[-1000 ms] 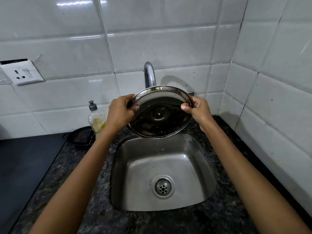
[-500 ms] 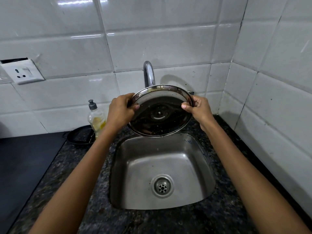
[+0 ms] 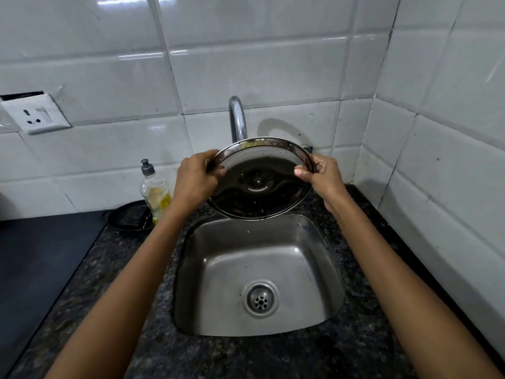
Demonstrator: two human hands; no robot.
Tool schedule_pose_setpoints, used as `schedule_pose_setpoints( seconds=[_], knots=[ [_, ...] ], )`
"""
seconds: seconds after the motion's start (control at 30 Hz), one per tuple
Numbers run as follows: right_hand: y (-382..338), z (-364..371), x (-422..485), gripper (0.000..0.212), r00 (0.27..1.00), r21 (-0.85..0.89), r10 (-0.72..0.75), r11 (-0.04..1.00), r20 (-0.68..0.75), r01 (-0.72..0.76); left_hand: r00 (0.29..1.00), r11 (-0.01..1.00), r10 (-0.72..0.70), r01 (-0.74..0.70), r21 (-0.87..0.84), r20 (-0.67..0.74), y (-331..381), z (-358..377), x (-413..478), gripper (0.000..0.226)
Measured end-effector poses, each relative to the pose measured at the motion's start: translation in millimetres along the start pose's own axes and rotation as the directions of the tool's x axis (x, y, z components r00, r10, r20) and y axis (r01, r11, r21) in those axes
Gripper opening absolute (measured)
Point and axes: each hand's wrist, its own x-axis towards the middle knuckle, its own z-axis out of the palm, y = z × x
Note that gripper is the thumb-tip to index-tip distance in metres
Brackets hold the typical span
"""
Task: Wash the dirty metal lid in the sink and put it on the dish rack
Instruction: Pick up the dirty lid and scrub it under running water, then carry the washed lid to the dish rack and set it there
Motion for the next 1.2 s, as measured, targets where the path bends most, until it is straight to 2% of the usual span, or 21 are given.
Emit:
schedule_pose_setpoints(
  seconds=[0.4,0.43,0.47,0.57,0.63,0.67,0.73,0.8,0.83,0.9,0.97,1.0,1.07,1.13,1.2],
  knots=[
    [13,-6,-1,0.023,0.998,-0.013,0.028,1.0,0.063,-0.028,0.999,0.999,-0.044,0.045,0.03,-0.023,-3,12,-9,0.028],
    [17,-5,-2,0.03,0.995,-0.025,0.02,1.0,0.1,-0.018,0.998,0.997,-0.061,0.062,0.034,-0.019,-5,13,-13,0.029],
    [22,-5,-3,0.047,0.989,-0.061,0.016,0.998,0.149,-0.007,0.997,0.996,-0.081,0.082,0.046,-0.011,-7,16,-18,0.029],
    [29,1,-20,0.111,0.946,-0.316,0.001,0.943,0.323,0.107,0.985,0.982,-0.173,0.172,0.071,0.009,-21,23,-39,0.029],
    [33,12,-40,0.126,0.874,-0.406,-0.009,0.883,0.487,0.235,0.956,0.954,-0.292,0.29,0.077,0.01,-33,26,-54,0.027],
    [38,22,-52,0.129,0.814,-0.419,0.022,0.865,0.58,0.275,0.927,0.926,-0.374,0.373,0.053,0.014,-42,27,-63,0.021],
    [49,42,-73,0.13,0.691,-0.459,0.124,0.827,0.712,0.325,0.833,0.817,-0.551,0.552,-0.167,0.054,-55,23,-76,0.008],
    [57,62,-86,0.122,0.606,-0.479,0.161,0.777,0.779,0.409,0.709,0.579,-0.693,0.657,-0.483,0.132,-68,11,-82,0.008],
    [57,72,-91,0.113,0.591,-0.475,0.147,0.757,0.793,0.449,0.65,0.439,-0.737,0.666,-0.603,0.182,-75,1,-85,0.005],
    [54,97,-95,0.079,0.628,-0.449,0.043,0.737,0.777,0.506,0.566,0.231,-0.786,0.642,-0.732,0.249,-91,-22,-96,0.012],
    [46,125,-101,0.042,0.708,-0.414,-0.12,0.738,0.696,0.533,0.539,0.129,-0.787,0.619,-0.775,0.3,-106,-51,-108,0.017],
    [38,145,-107,0.034,0.741,-0.384,-0.187,0.759,0.644,0.526,0.542,0.091,-0.772,0.612,-0.786,0.332,-116,-70,-116,0.02],
    [18,181,-118,0.026,0.822,-0.3,-0.223,0.855,0.524,0.423,0.589,0.12,-0.711,0.64,-0.759,0.384,-137,-108,-130,0.033],
    [-2,218,-129,0.02,0.884,-0.218,-0.199,0.925,0.423,0.313,0.63,0.235,-0.682,0.669,-0.705,0.371,-158,-149,-147,0.039],
    [-16,252,-138,0.007,0.892,-0.197,-0.168,0.942,0.42,0.271,0.649,0.377,-0.708,0.681,-0.628,0.279,-177,-185,-165,0.034]
  ],
)
